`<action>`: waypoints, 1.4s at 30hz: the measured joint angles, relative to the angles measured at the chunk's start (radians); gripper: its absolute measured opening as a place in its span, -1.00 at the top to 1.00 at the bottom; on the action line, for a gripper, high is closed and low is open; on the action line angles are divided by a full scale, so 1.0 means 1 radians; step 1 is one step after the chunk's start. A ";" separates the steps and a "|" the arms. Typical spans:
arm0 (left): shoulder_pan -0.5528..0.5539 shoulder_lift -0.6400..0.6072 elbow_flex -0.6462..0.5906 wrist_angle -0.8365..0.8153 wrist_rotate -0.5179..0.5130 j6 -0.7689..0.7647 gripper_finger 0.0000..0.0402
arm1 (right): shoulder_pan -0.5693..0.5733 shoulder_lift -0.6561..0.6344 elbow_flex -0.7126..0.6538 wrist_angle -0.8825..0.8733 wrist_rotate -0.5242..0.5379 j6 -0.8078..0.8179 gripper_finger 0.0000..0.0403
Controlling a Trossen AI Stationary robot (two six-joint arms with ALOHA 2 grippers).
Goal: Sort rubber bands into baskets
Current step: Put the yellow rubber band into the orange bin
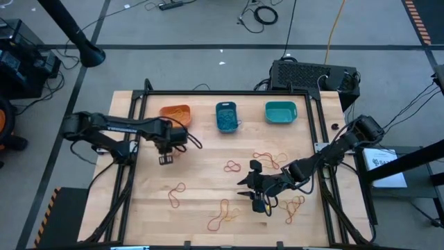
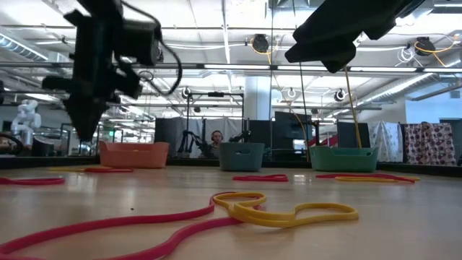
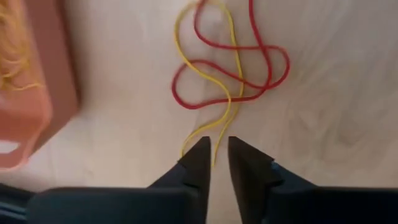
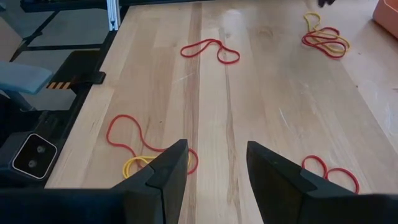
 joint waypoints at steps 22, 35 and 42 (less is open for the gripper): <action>0.000 0.243 -0.039 0.122 0.060 0.134 0.37 | 0.000 0.000 0.000 -0.002 0.000 0.000 0.22; -0.002 0.243 0.067 -0.017 0.040 0.154 0.98 | 0.000 0.000 0.000 -0.004 0.000 -0.016 0.22; -0.003 0.165 0.173 -0.156 0.041 0.121 0.99 | -0.006 0.000 0.000 0.001 0.196 -0.103 0.22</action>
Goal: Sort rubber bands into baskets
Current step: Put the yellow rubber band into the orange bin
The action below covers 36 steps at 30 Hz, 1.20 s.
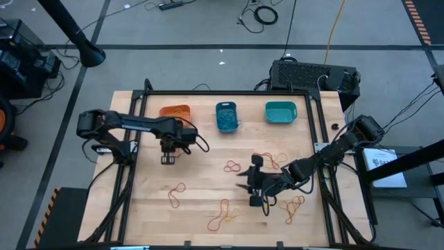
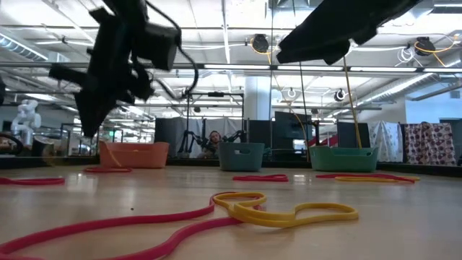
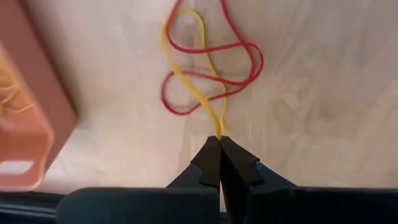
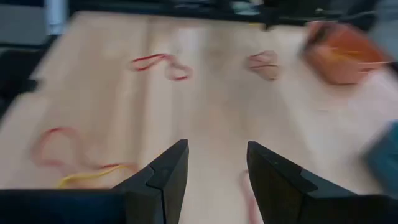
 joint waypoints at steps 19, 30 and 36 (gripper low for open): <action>-0.002 -0.326 0.192 -0.087 -0.139 -0.076 1.00 | -0.068 0.001 0.000 0.001 0.068 0.016 0.22; -0.034 -0.442 0.358 -0.041 -0.193 -0.082 1.00 | -0.068 0.001 0.000 0.001 0.068 0.017 0.22; -0.082 -0.483 0.391 0.090 -0.184 -0.095 1.00 | -0.068 0.001 0.000 0.001 0.068 0.017 0.22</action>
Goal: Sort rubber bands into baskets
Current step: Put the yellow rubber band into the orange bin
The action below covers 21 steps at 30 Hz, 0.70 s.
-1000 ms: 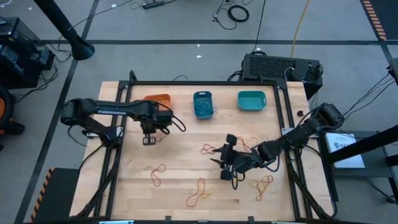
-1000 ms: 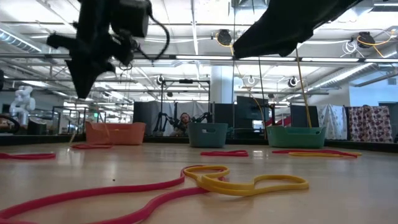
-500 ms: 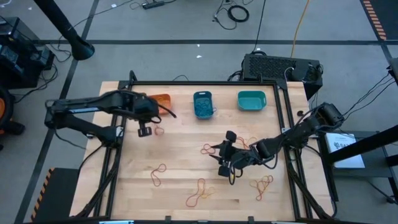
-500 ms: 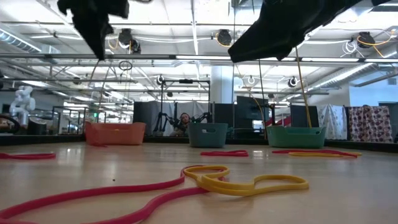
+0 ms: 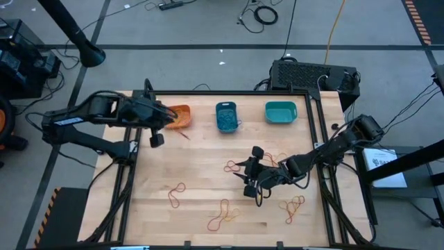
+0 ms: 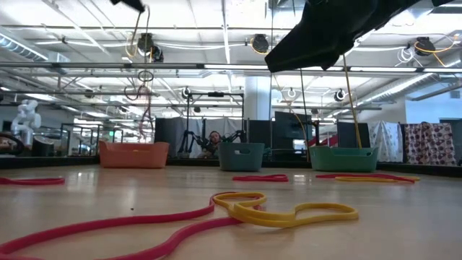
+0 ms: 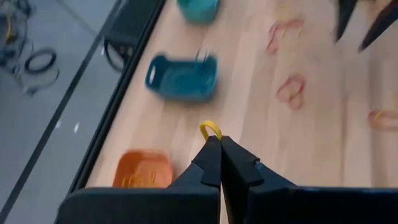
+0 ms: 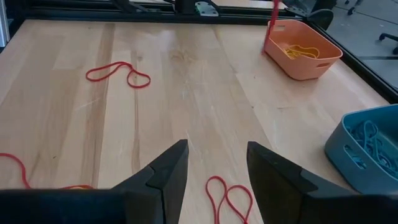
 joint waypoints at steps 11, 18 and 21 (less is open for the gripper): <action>-0.016 0.018 0.003 -0.011 0.032 -0.040 1.00 | 0.000 0.000 0.000 0.002 0.000 0.000 0.22; -0.016 0.056 -0.108 -0.090 0.072 -0.112 1.00 | 0.000 0.000 0.000 0.001 0.000 0.000 0.22; -0.016 0.068 -0.205 -0.098 0.084 -0.111 1.00 | 0.000 0.000 0.000 0.001 0.000 0.000 0.22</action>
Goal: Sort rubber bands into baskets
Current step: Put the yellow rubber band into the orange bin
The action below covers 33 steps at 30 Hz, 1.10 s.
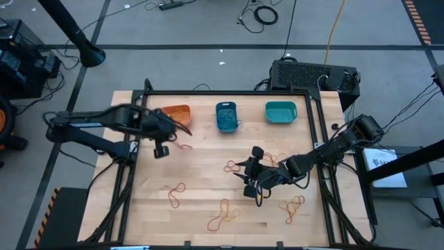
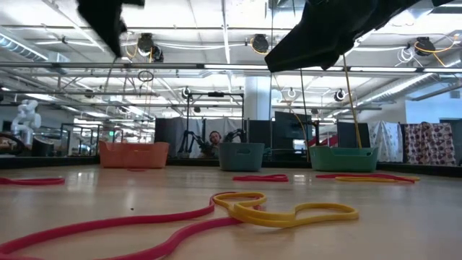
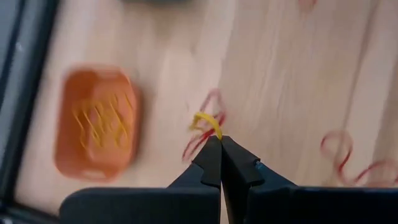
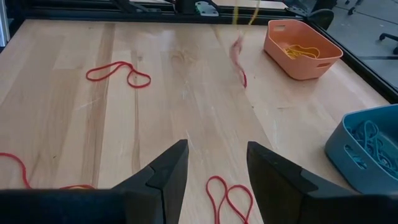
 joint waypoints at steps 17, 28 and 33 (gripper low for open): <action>0.003 0.098 -0.208 -0.143 -0.007 -0.052 1.00 | 0.000 0.000 0.000 0.001 0.000 0.000 0.22; 0.069 0.173 -0.227 -0.345 -0.260 -0.152 1.00 | -0.001 0.000 0.000 0.000 0.000 0.000 0.22; 0.115 0.175 -0.214 -0.348 -0.322 -0.146 1.00 | -0.001 0.000 0.000 0.000 0.000 0.000 0.22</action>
